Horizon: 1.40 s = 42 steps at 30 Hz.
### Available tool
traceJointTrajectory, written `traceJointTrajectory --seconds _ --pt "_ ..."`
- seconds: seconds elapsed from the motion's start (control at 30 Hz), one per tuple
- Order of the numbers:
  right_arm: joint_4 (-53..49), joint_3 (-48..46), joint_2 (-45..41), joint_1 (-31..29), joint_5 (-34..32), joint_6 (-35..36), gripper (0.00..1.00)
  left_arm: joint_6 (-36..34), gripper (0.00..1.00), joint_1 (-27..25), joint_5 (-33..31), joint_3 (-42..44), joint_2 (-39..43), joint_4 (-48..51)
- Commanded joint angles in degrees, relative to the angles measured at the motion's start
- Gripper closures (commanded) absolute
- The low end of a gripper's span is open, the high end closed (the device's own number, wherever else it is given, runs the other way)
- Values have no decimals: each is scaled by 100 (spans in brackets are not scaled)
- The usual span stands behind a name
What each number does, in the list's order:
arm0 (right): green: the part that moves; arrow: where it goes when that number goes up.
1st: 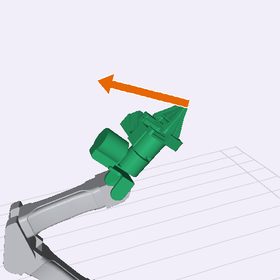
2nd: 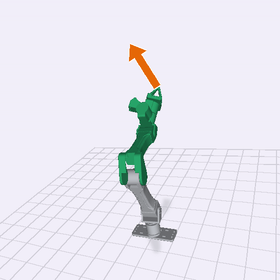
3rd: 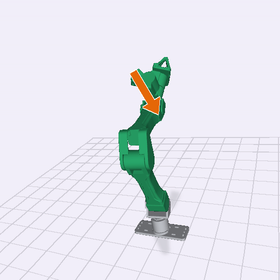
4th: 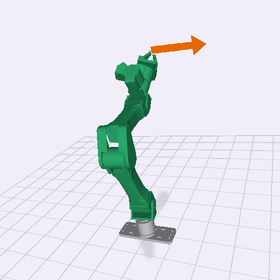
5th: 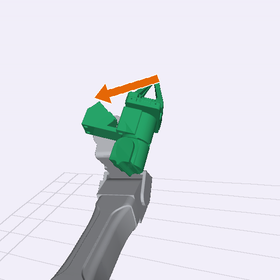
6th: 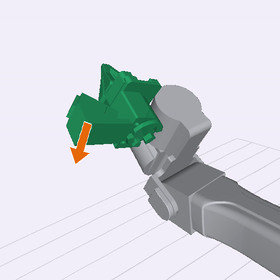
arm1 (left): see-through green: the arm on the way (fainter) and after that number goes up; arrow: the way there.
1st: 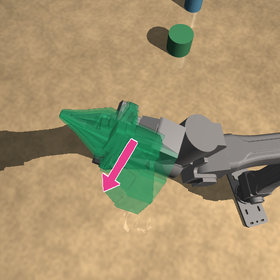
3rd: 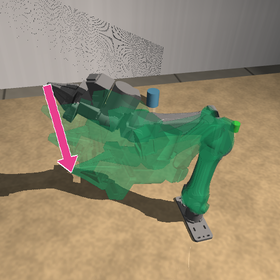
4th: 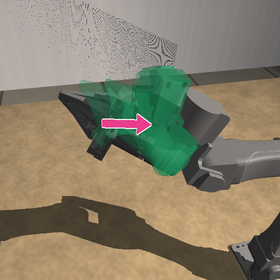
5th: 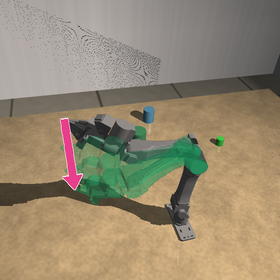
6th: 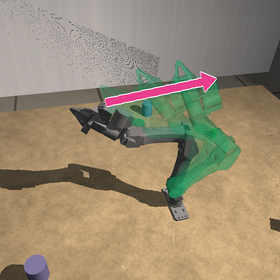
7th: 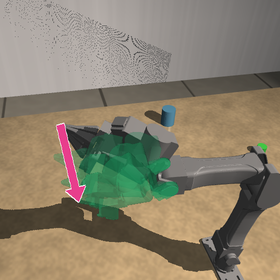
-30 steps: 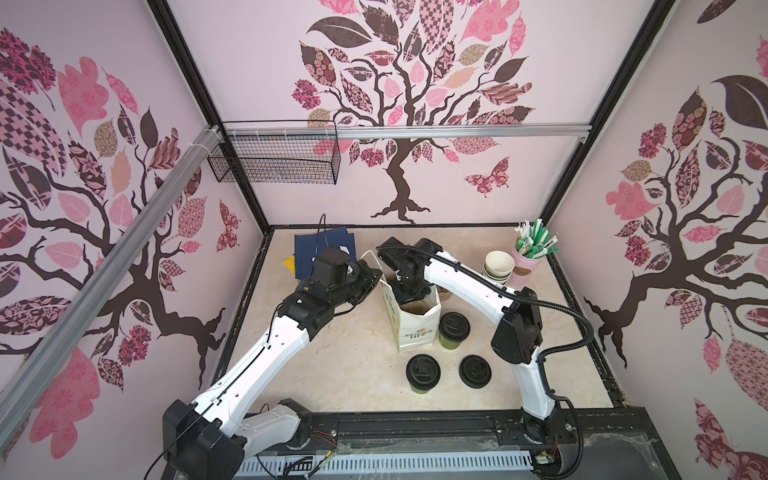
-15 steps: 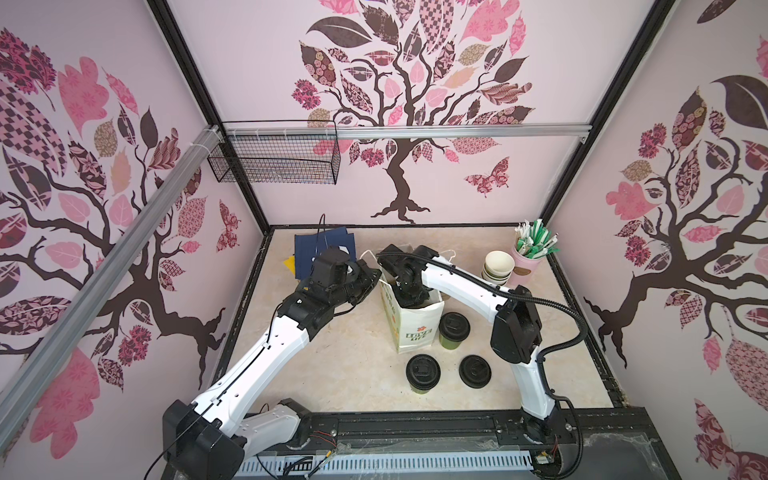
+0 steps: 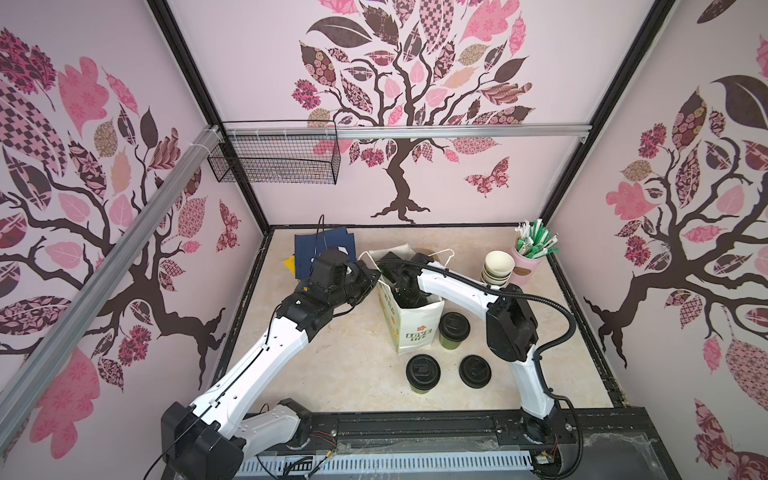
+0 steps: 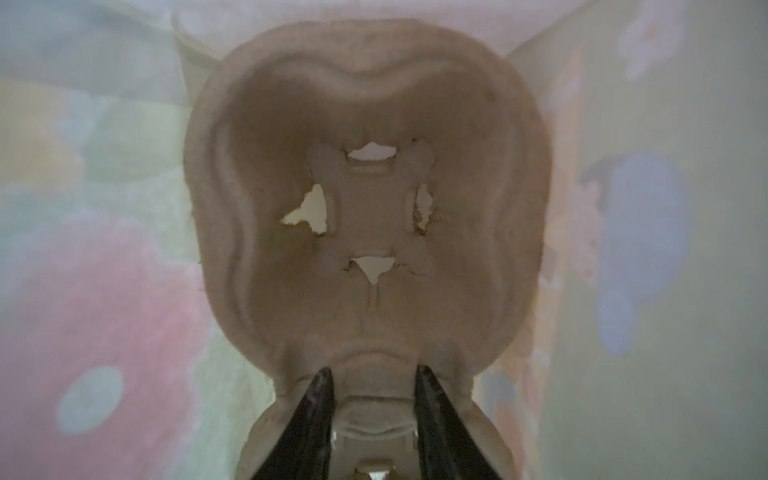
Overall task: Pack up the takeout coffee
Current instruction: 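Push the pulp carrier down inside the bag with the right gripper, then open the right gripper to release the carrier at the bag bottom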
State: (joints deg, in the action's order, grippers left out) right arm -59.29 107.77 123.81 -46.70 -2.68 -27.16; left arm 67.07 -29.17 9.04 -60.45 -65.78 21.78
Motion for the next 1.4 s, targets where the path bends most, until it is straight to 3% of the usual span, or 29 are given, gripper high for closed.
traceJointTrajectory --seconds 0.0,0.4,0.57,0.73,0.83,1.07,1.37 --pt "20 -86 220 -3 70 -26 62 -57 100 10 -102 189 92 -14" --pt "166 -197 253 0 186 9 54 -110 98 11 -138 173 161 115" --pt "181 -171 334 -4 211 22 53 -176 68 15 -218 142 204 175" --pt "78 -16 293 -2 211 17 49 -189 61 16 -141 153 163 142" --pt "-29 179 194 -3 139 -3 47 -202 65 11 -97 189 128 153" --pt "-316 586 -38 0 32 -66 39 -211 83 14 -91 272 83 179" --pt "-485 778 -355 2 -110 -122 32 -230 94 15 -102 319 48 209"
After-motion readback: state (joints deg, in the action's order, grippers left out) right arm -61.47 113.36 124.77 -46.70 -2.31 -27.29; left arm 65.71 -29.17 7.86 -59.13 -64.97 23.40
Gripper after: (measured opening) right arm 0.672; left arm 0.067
